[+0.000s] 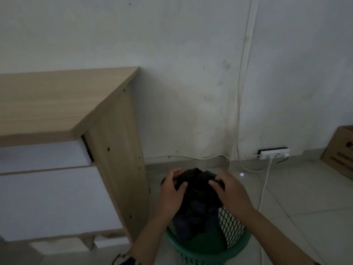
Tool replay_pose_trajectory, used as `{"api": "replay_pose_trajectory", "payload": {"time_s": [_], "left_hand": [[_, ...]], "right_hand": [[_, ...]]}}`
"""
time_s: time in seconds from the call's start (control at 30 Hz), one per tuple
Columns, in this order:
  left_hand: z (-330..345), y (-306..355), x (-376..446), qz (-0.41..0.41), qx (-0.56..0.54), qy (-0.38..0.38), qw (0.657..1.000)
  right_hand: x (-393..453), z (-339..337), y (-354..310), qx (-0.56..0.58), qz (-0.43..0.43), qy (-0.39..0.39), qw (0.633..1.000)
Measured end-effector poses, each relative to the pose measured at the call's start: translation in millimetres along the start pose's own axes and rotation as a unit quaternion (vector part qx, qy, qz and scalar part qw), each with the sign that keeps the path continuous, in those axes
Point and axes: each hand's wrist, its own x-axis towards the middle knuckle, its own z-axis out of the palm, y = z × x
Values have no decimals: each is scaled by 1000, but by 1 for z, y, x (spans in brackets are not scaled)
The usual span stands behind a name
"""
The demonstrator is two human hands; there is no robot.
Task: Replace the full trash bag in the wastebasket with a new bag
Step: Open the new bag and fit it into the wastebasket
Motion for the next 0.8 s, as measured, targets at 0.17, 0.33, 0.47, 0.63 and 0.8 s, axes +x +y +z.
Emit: {"api": "replay_pose_trajectory", "payload": {"time_s": [0.17, 0.33, 0.47, 0.63, 0.8], "left_hand": [[2, 4, 1, -9, 22, -22, 999], [3, -12, 28, 4, 53, -50, 997], [16, -28, 62, -56, 52, -47, 996], [27, -44, 85, -105, 145, -71, 981], [19, -39, 106, -111, 248, -50, 961]], "right_hand": [[12, -7, 15, -17, 26, 28, 999], [34, -13, 30, 25, 77, 8, 997], [48, -12, 61, 31, 103, -26, 994], [80, -7, 81, 61, 184, -93, 977], [119, -15, 87, 33, 200, -102, 974]]}}
